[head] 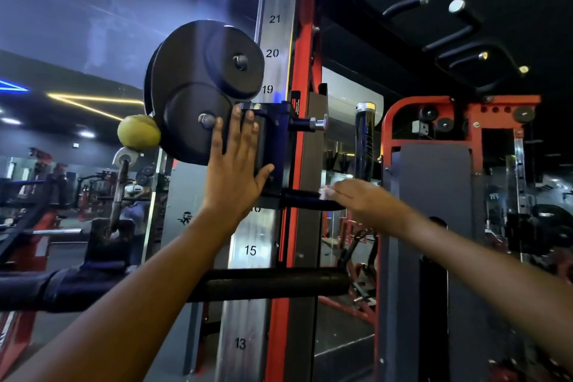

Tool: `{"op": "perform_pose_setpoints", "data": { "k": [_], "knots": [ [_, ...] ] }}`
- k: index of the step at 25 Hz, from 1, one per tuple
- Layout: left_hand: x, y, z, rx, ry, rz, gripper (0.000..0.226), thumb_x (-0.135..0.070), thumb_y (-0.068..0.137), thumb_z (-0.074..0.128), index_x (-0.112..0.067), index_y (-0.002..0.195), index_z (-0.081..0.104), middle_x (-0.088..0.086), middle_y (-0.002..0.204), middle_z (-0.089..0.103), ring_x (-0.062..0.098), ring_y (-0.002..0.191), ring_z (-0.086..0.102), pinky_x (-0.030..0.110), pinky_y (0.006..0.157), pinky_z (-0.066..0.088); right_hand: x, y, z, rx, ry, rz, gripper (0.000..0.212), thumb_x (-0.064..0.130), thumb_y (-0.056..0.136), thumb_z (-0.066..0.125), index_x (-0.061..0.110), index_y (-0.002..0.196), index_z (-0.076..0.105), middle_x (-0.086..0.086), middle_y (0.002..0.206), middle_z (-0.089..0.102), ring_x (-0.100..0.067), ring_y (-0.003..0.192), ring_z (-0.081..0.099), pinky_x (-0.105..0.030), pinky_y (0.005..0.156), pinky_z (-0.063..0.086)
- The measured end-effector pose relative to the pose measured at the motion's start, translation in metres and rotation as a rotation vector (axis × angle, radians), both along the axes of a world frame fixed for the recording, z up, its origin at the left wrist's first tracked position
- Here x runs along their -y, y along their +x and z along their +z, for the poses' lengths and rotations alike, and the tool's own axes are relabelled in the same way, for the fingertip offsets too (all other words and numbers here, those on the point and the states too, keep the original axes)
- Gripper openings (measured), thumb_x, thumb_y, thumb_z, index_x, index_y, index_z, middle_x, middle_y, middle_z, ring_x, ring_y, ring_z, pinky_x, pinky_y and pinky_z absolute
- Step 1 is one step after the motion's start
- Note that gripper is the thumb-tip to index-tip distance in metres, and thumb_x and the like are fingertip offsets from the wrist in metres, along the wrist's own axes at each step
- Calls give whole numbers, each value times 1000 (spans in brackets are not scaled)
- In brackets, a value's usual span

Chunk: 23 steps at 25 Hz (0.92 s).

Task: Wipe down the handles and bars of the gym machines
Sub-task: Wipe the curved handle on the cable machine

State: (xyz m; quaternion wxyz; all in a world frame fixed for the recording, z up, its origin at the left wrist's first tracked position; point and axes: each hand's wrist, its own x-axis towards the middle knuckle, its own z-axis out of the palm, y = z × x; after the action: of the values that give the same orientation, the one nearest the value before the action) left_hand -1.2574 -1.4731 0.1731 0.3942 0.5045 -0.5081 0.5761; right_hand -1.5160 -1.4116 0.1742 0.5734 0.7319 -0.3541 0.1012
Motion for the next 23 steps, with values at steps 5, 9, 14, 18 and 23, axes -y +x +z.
{"op": "perform_pose_setpoints", "data": {
  "k": [5, 9, 14, 18, 23],
  "knots": [
    [2, 0, 0, -3, -7, -8, 76, -54, 97, 1, -1, 151, -5, 17, 160, -6, 36, 147, -7, 52, 111, -15, -2, -17, 60, -81, -272, -41, 27, -9, 83, 53, -1, 106, 65, -16, 114, 63, -32, 122, 51, -47, 101, 44],
    [0, 1, -1, 7, 4, -11, 76, -53, 97, 0, 0, 151, -6, 18, 160, -8, 36, 147, -9, 54, 113, -12, 20, -3, -7, 430, -283, 5, 27, 8, 92, 42, -2, 107, 62, -16, 121, 56, -34, 130, 42, -50, 108, 35],
    [1, 1, -1, 11, -2, -34, 76, -54, 98, 1, 2, 150, -10, 19, 159, -11, 37, 146, -13, 53, 113, -14, 17, 69, -52, 817, -103, 291, 41, -11, 85, 42, 2, 121, 57, -9, 123, 56, -14, 112, 53, -23, 105, 40],
    [6, 2, -1, 3, -11, -36, 78, -54, 97, 1, 2, 150, -11, 21, 159, -12, 37, 146, -14, 54, 110, -17, -3, 43, 47, 1074, -415, 396, 50, -12, 86, 31, 4, 130, 51, -10, 129, 50, -13, 110, 50, -17, 93, 46],
    [6, 0, -3, 6, -18, -49, 77, -53, 97, -1, 3, 150, -9, 21, 159, -10, 37, 146, -12, 53, 111, -16, 13, 39, 55, 1562, -215, 345, 54, -11, 93, 29, 12, 141, 39, -9, 124, 57, -6, 45, 41, -10, 35, 34]
  ]
}}
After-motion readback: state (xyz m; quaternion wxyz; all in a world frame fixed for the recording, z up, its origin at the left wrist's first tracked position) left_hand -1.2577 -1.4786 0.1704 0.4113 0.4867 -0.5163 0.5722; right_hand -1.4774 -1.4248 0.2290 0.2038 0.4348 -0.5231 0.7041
